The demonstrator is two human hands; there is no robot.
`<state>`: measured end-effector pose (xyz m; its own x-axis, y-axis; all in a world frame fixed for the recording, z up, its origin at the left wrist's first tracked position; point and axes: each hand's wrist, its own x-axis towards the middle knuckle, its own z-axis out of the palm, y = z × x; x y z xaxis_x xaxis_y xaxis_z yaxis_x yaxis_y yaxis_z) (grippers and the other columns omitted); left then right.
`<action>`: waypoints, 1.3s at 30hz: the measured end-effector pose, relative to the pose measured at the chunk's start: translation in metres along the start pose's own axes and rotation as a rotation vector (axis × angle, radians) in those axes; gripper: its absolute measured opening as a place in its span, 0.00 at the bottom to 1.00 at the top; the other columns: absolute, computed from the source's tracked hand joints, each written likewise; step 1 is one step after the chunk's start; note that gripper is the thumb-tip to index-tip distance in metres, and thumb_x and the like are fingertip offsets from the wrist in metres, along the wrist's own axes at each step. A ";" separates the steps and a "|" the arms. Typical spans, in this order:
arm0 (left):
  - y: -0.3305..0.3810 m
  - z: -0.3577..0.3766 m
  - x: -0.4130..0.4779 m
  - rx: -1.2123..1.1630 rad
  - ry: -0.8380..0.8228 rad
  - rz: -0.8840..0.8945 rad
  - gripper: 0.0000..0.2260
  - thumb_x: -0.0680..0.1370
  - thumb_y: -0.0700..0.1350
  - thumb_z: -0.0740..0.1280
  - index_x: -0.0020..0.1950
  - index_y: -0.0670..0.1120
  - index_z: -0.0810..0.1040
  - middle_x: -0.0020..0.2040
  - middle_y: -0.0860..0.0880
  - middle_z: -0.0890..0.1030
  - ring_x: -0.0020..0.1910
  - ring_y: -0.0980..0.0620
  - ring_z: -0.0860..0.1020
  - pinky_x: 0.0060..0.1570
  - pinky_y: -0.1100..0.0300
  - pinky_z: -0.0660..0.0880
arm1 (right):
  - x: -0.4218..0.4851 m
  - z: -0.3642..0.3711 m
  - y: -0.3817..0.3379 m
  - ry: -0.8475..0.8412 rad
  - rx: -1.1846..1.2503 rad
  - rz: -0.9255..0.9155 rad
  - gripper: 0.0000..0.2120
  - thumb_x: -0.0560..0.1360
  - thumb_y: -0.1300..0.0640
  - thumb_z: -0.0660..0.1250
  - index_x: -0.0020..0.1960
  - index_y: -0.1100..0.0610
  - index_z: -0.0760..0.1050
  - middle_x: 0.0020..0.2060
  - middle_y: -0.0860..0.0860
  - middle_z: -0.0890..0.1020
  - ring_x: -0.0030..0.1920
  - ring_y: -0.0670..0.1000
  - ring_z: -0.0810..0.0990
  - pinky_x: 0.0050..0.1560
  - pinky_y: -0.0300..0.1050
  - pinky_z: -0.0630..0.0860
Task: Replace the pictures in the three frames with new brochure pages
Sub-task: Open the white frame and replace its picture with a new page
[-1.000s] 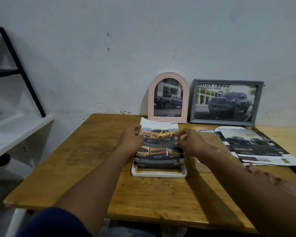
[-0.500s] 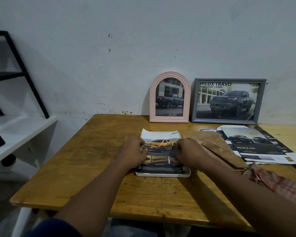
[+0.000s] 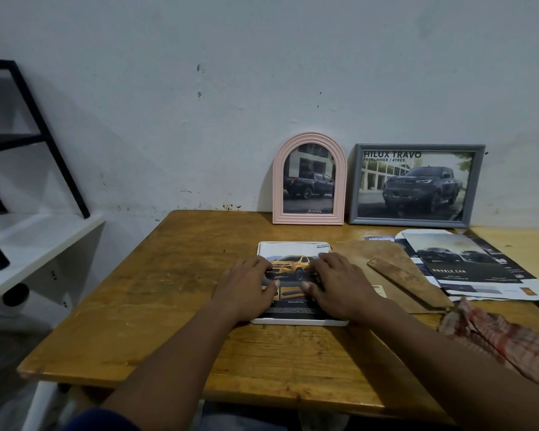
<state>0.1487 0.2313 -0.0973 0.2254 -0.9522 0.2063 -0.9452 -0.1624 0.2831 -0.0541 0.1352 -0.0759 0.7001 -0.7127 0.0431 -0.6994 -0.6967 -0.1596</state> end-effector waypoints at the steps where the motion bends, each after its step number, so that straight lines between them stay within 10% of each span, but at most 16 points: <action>1: 0.000 0.001 0.000 -0.002 -0.018 -0.004 0.19 0.82 0.61 0.59 0.70 0.55 0.71 0.69 0.56 0.72 0.68 0.51 0.69 0.65 0.49 0.68 | 0.000 0.004 -0.001 -0.040 0.008 -0.019 0.29 0.82 0.38 0.53 0.78 0.51 0.59 0.79 0.53 0.58 0.79 0.55 0.52 0.76 0.59 0.56; 6: 0.000 0.004 -0.001 0.046 -0.098 -0.051 0.26 0.83 0.63 0.53 0.80 0.55 0.62 0.81 0.54 0.59 0.78 0.48 0.60 0.74 0.43 0.59 | 0.001 0.014 -0.001 -0.134 0.004 -0.021 0.31 0.83 0.37 0.45 0.81 0.50 0.49 0.82 0.51 0.48 0.81 0.54 0.42 0.78 0.60 0.45; 13: -0.002 0.008 -0.001 -0.002 -0.024 -0.059 0.24 0.83 0.61 0.55 0.77 0.54 0.66 0.76 0.53 0.67 0.72 0.50 0.67 0.71 0.43 0.65 | 0.004 0.014 0.002 -0.154 0.005 -0.026 0.31 0.83 0.37 0.45 0.81 0.49 0.48 0.82 0.51 0.48 0.81 0.53 0.41 0.78 0.63 0.44; 22: 0.007 0.002 0.000 -0.163 0.064 -0.117 0.21 0.83 0.57 0.61 0.75 0.54 0.69 0.73 0.54 0.71 0.69 0.50 0.70 0.69 0.44 0.66 | 0.003 -0.020 0.043 0.213 0.252 0.205 0.27 0.81 0.39 0.58 0.76 0.50 0.63 0.75 0.53 0.66 0.74 0.57 0.65 0.71 0.60 0.66; 28: 0.018 0.017 0.013 -0.174 0.066 -0.159 0.22 0.82 0.60 0.59 0.75 0.56 0.69 0.74 0.53 0.69 0.71 0.48 0.68 0.70 0.42 0.65 | -0.015 -0.034 0.097 -0.003 0.137 0.642 0.48 0.69 0.30 0.69 0.79 0.51 0.56 0.77 0.60 0.59 0.76 0.65 0.58 0.72 0.65 0.63; 39: 0.018 0.022 0.017 -0.123 0.090 -0.204 0.23 0.83 0.62 0.55 0.75 0.54 0.70 0.74 0.51 0.68 0.72 0.46 0.67 0.69 0.43 0.65 | -0.022 -0.032 0.104 0.016 0.075 0.653 0.35 0.73 0.33 0.66 0.71 0.54 0.68 0.73 0.59 0.67 0.71 0.64 0.68 0.70 0.67 0.64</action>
<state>0.1300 0.2068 -0.1090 0.4335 -0.8752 0.2145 -0.8435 -0.3104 0.4383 -0.1465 0.0757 -0.0616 0.1321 -0.9887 -0.0712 -0.9674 -0.1130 -0.2265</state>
